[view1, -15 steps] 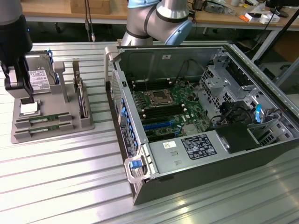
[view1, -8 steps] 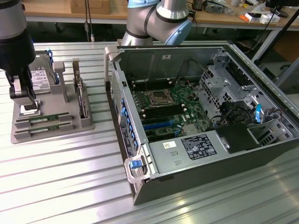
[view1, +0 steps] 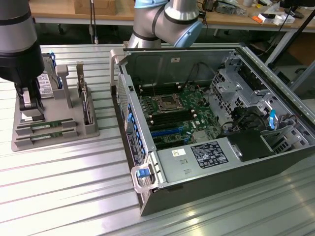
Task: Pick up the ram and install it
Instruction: 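Pick up the ram and move it above insertion slot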
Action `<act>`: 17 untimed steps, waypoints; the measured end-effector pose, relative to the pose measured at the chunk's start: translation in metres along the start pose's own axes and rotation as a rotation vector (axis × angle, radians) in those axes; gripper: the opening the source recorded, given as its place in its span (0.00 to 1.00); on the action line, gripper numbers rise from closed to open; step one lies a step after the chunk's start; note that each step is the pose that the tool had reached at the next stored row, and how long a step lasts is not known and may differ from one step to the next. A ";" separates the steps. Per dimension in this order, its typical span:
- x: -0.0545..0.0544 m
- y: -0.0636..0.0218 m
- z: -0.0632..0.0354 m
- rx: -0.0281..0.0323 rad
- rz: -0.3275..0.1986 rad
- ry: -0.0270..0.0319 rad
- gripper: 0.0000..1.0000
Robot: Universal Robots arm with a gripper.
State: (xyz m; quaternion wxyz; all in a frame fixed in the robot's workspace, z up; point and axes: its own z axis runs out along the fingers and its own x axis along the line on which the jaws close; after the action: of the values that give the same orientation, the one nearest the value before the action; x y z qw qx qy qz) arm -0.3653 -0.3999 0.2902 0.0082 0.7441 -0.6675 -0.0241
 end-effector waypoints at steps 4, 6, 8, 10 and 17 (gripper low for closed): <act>0.000 -0.0006 0.0116 0.0000 0.000 0.0000 0.36; 0.000 -0.0008 0.0152 -0.0001 0.000 0.0000 0.36; 0.001 -0.0010 0.0206 -0.0001 0.000 0.0000 0.36; 0.001 -0.0012 0.0245 -0.0001 0.000 0.0000 0.36; 0.008 -0.0014 0.0466 -0.0001 0.000 0.0000 0.36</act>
State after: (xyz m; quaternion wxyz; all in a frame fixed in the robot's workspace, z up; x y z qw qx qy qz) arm -0.3652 -0.4071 0.2433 0.0082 0.7441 -0.6675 -0.0241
